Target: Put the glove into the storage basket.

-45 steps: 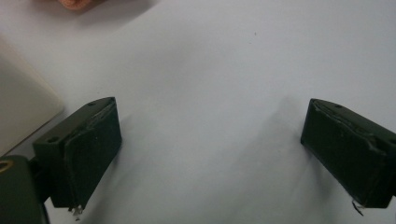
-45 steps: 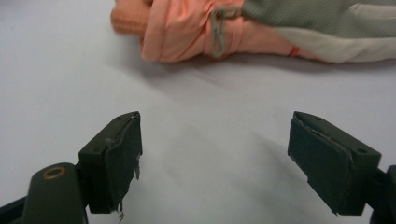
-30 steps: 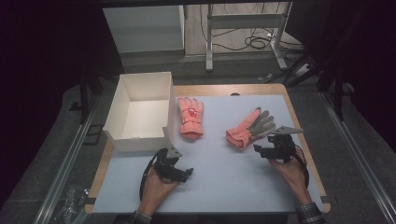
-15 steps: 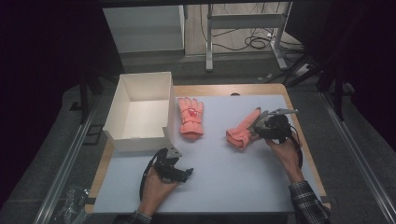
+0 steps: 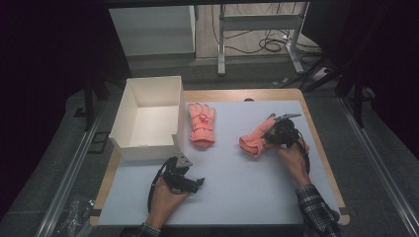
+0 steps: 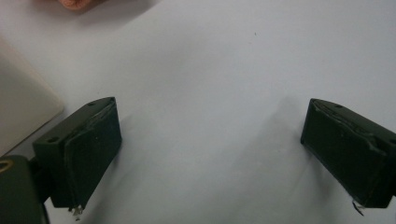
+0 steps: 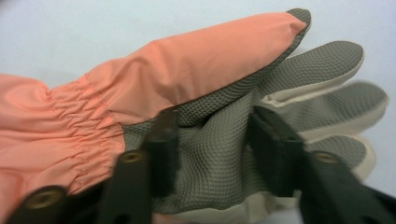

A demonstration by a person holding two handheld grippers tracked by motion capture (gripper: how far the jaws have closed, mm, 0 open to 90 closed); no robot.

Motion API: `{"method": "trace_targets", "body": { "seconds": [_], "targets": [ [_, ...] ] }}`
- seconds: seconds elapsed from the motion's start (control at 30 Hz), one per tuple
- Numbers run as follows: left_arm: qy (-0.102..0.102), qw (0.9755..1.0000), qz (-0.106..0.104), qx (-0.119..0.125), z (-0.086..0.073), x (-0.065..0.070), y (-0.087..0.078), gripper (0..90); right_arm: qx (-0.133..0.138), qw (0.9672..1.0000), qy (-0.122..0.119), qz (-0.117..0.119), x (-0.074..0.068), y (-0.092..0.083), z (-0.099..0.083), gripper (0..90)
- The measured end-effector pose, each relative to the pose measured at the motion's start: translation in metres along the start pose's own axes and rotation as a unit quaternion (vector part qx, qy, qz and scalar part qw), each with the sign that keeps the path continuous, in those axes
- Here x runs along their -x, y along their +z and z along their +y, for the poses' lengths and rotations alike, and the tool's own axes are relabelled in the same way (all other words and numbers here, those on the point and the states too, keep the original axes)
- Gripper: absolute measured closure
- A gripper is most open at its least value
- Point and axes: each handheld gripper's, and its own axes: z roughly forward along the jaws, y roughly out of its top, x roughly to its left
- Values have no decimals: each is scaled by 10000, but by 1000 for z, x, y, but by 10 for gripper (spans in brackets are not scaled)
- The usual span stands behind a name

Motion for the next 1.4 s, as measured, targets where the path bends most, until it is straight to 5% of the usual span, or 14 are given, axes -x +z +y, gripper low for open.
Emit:
{"method": "trace_targets", "body": {
  "seconds": [0.03,0.23,0.5,0.83,1.17,1.3,1.37,1.4],
  "targets": [
    [1,10000,0,-1,0,0,0,51,3,9999,-70,-99,-1,0,0,700],
    [0,10000,-1,0,0,0,0,51,59,10000,-21,-32,-1,-3,-1,847],
    [-4,10000,-2,3,0,0,0,51,201,9983,283,470,12,-14,-2,867],
    [-3,10000,-1,1,0,0,0,51,456,9958,67,789,14,-41,-3,874],
    [-2,10000,-1,2,0,0,0,51,557,9865,-290,1512,5,-70,-8,873],
    [-3,10000,-1,2,0,0,0,51,578,9801,-527,1827,-1,-81,-13,873],
    [-3,10000,-1,2,0,0,0,51,587,9740,-730,2061,-8,-87,-16,873],
    [-2,10000,0,2,0,0,0,51,587,9740,-730,2061,-8,-87,-16,873]
  ]
}}
